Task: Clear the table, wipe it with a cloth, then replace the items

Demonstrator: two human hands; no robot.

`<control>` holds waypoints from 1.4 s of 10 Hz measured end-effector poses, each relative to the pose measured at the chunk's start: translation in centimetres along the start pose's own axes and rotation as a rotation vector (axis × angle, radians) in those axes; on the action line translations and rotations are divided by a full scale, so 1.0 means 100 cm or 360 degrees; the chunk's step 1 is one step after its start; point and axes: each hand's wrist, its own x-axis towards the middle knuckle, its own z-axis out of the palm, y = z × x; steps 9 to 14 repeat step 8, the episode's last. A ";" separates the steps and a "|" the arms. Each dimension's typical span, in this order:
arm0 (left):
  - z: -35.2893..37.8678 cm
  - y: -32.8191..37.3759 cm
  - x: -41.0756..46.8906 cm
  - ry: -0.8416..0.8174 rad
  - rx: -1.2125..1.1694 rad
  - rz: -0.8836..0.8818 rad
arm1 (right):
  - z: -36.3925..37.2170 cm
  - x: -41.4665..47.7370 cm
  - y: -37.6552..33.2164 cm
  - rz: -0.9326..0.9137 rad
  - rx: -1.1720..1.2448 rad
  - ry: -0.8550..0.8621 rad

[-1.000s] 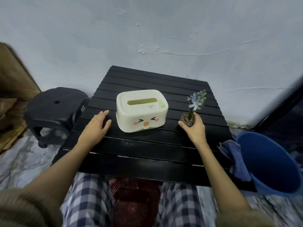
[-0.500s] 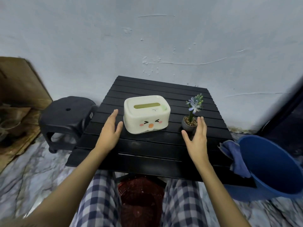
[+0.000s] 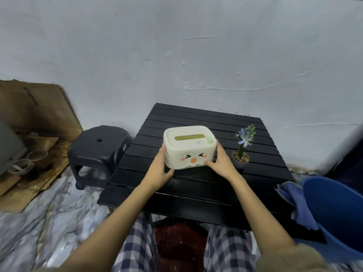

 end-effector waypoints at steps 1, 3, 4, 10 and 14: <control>0.003 0.001 0.004 -0.0015 -0.0039 -0.0036 | 0.002 0.001 0.007 -0.0008 0.0087 0.0004; 0.007 -0.007 0.022 -0.0042 -0.0030 -0.0084 | 0.010 -0.011 0.013 0.0004 0.0218 0.0120; 0.006 -0.005 0.035 -0.0063 -0.0019 -0.0038 | 0.011 -0.024 0.013 0.0052 0.0332 0.0190; 0.023 -0.009 0.026 0.0034 -0.0161 -0.0036 | 0.010 -0.053 0.004 0.0073 0.0127 0.0303; 0.023 -0.009 0.026 0.0034 -0.0161 -0.0036 | 0.010 -0.053 0.004 0.0073 0.0127 0.0303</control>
